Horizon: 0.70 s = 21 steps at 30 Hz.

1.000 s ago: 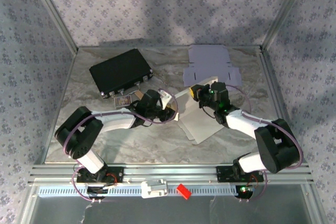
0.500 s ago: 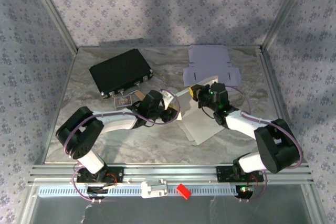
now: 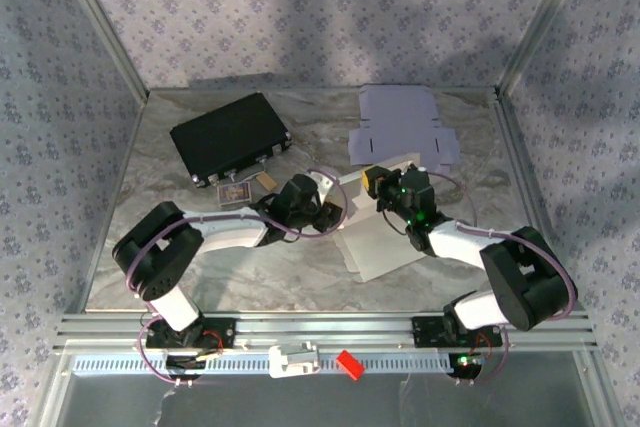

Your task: Fold the paper box

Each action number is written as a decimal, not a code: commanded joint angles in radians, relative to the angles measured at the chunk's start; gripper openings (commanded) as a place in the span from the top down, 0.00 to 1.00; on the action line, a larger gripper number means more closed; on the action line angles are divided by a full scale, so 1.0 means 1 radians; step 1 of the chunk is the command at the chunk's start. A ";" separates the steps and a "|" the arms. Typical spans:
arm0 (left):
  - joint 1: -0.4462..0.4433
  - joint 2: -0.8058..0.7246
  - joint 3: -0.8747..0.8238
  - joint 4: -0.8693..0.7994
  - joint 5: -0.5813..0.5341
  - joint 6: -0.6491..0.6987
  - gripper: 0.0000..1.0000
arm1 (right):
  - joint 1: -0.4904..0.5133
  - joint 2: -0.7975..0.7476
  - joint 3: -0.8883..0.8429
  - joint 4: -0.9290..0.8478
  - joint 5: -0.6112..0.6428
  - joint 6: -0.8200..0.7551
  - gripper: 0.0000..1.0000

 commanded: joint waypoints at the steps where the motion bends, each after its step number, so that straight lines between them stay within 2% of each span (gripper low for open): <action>1: -0.014 0.014 0.020 -0.038 -0.108 0.003 0.65 | 0.019 0.005 -0.015 0.067 -0.030 0.009 1.00; 11: -0.035 -0.042 -0.001 -0.061 -0.196 0.001 0.59 | 0.021 -0.019 -0.029 0.091 0.007 -0.010 1.00; 14: -0.021 -0.079 -0.020 -0.084 -0.221 0.026 0.55 | 0.024 -0.001 -0.008 0.117 0.011 -0.028 1.00; 17: 0.029 -0.123 -0.044 -0.096 -0.154 0.042 0.52 | 0.038 0.046 0.033 0.133 0.016 -0.040 1.00; 21: 0.110 -0.177 -0.070 -0.125 0.012 0.084 0.51 | 0.061 0.158 0.091 0.210 0.017 -0.032 1.00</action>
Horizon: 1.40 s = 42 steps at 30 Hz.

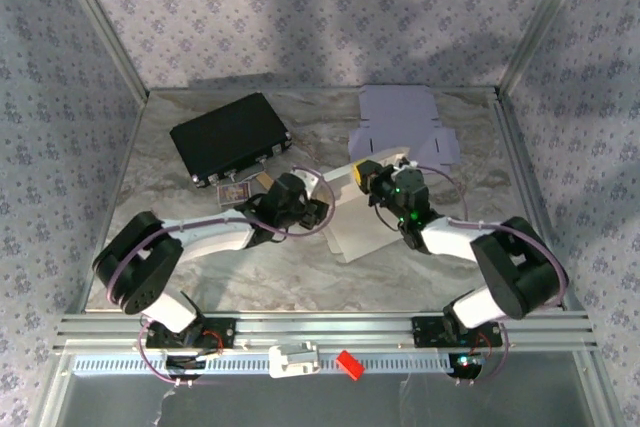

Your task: Fold the paper box

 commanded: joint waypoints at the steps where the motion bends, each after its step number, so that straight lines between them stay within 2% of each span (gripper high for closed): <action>1: 0.063 -0.058 -0.020 -0.048 0.135 0.057 0.51 | 0.025 0.084 0.053 0.078 0.014 -0.010 1.00; 4: 0.097 -0.087 -0.050 -0.075 0.216 0.087 0.51 | 0.044 0.125 0.075 0.084 0.039 -0.018 1.00; 14: 0.120 -0.201 -0.143 -0.101 0.214 0.068 0.51 | 0.056 0.181 0.024 0.194 0.031 -0.017 1.00; 31: 0.126 -0.189 -0.179 -0.042 0.208 0.050 0.59 | 0.013 0.198 -0.063 0.271 -0.112 -0.074 1.00; 42: 0.095 -0.152 -0.195 0.026 0.226 0.048 0.60 | 0.002 0.235 -0.066 0.316 -0.132 -0.056 1.00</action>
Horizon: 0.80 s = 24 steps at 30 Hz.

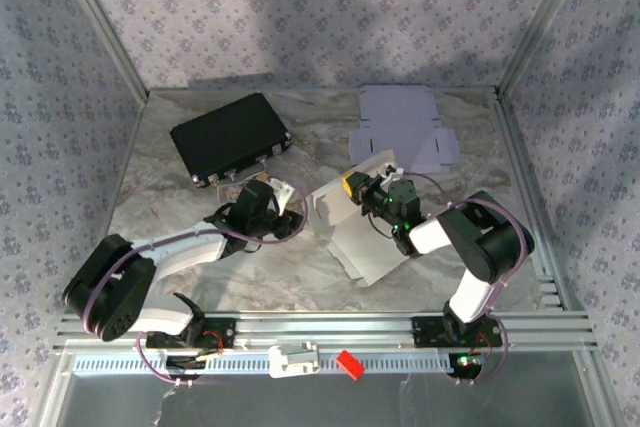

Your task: Fold the paper box

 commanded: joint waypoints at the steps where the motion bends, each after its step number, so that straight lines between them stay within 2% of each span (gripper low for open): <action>1: -0.023 0.032 -0.006 0.065 0.025 -0.006 0.60 | -0.007 0.012 -0.004 0.018 -0.016 -0.005 1.00; 7: -0.052 0.050 0.004 0.103 0.002 -0.043 0.59 | -0.010 0.005 0.008 0.032 -0.013 0.008 1.00; 11: -0.047 -0.014 0.005 0.016 -0.160 -0.054 0.57 | -0.014 0.002 0.072 0.022 -0.013 0.013 1.00; 13: -0.021 -0.056 -0.013 0.003 -0.182 -0.051 0.57 | -0.012 0.003 0.100 0.015 -0.015 0.011 1.00; 18: 0.027 -0.117 -0.019 -0.064 -0.165 -0.009 0.56 | -0.013 0.029 0.092 0.065 -0.039 0.003 1.00; 24: 0.037 -0.118 -0.031 -0.086 -0.180 -0.004 0.56 | -0.021 0.076 0.035 0.116 -0.098 -0.024 1.00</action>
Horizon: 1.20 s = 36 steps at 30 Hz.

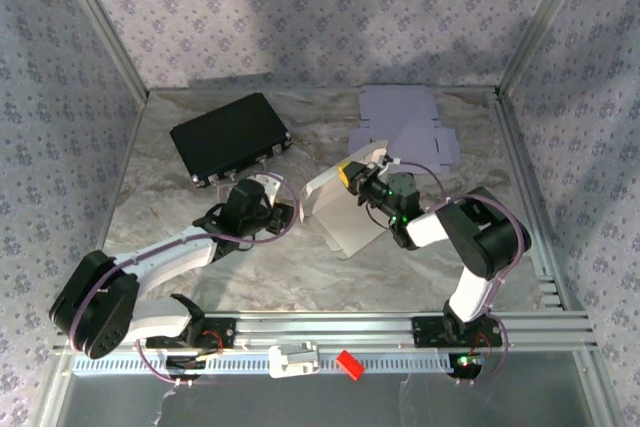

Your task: Fold the paper box

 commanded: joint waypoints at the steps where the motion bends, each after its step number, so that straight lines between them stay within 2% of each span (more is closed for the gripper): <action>1: 0.006 -0.004 -0.017 -0.027 -0.015 0.012 0.56 | -0.006 0.054 -0.027 0.069 -0.047 -0.019 1.00; 10: 0.005 0.032 -0.010 0.005 0.001 -0.005 0.57 | -0.007 0.107 -0.036 0.097 -0.060 -0.011 1.00; 14: 0.016 0.045 -0.004 0.019 -0.009 0.033 0.57 | -0.008 0.113 -0.022 0.085 -0.062 -0.002 1.00; 19: 0.088 0.106 0.012 0.072 0.149 0.107 0.59 | -0.007 0.105 0.015 0.053 -0.059 0.008 1.00; 24: 0.095 0.192 0.068 0.086 0.268 0.186 0.58 | -0.005 0.105 0.022 0.046 -0.053 0.013 1.00; 36: 0.070 0.252 0.130 0.119 0.307 0.179 0.58 | 0.003 0.118 0.031 0.046 -0.038 0.018 1.00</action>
